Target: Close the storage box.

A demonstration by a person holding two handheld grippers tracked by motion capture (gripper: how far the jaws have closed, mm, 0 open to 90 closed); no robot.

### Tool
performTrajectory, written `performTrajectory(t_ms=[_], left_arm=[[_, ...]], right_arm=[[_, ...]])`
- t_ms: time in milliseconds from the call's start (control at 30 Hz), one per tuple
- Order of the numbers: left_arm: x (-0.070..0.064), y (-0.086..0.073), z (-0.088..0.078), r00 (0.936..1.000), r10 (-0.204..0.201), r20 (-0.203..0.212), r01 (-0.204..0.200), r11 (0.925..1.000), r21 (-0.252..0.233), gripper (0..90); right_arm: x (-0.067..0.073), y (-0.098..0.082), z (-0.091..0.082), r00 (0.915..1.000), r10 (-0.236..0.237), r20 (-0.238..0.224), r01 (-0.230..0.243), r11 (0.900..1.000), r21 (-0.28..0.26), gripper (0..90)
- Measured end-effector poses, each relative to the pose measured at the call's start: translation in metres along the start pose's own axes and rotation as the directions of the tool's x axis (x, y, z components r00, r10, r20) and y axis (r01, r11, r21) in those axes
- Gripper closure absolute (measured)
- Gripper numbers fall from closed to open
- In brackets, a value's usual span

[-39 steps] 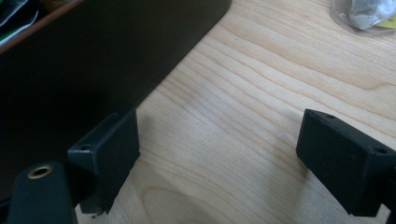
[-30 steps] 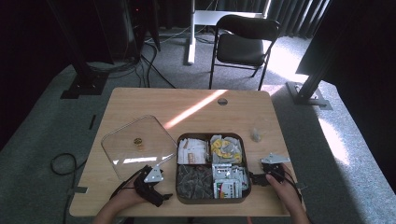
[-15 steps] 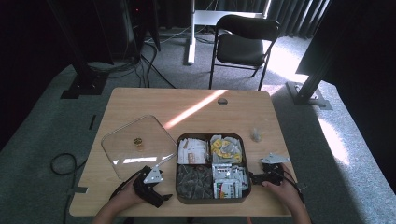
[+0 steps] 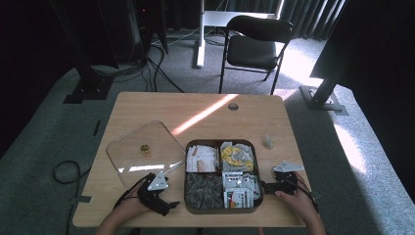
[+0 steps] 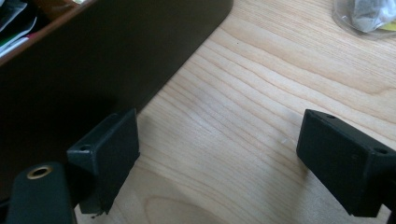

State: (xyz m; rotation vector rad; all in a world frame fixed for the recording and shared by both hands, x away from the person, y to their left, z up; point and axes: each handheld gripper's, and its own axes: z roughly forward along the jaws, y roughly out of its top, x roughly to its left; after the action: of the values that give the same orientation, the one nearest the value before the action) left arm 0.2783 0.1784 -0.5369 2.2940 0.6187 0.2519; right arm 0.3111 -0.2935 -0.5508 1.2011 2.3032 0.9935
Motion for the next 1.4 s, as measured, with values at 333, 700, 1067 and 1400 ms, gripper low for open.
performTrajectory(t_ms=[333,700,1067,1400], left_arm=[[0.013,0.002,-0.012,0.9945,-0.076,-0.072,0.073,0.9962,-0.048,2.1],[0.031,0.001,-0.023,0.9730,-0.157,-0.170,0.142,0.9854,-0.094,3.3],[0.051,0.001,-0.031,0.9414,-0.218,-0.258,0.186,0.9722,-0.142,3.3],[0.068,0.001,-0.030,0.9008,-0.285,-0.327,0.239,0.9553,-0.174,3.3]], right_arm=[[0.000,0.000,0.000,1.0000,0.000,0.000,0.000,1.000,0.000,12.4],[0.000,0.000,0.000,1.0000,-0.002,-0.001,0.002,1.000,0.000,12.4],[0.000,0.000,0.000,1.0000,-0.002,-0.002,0.002,1.000,0.000,12.4],[0.000,0.000,0.000,1.0000,-0.002,-0.002,0.002,1.000,0.000,12.4]])
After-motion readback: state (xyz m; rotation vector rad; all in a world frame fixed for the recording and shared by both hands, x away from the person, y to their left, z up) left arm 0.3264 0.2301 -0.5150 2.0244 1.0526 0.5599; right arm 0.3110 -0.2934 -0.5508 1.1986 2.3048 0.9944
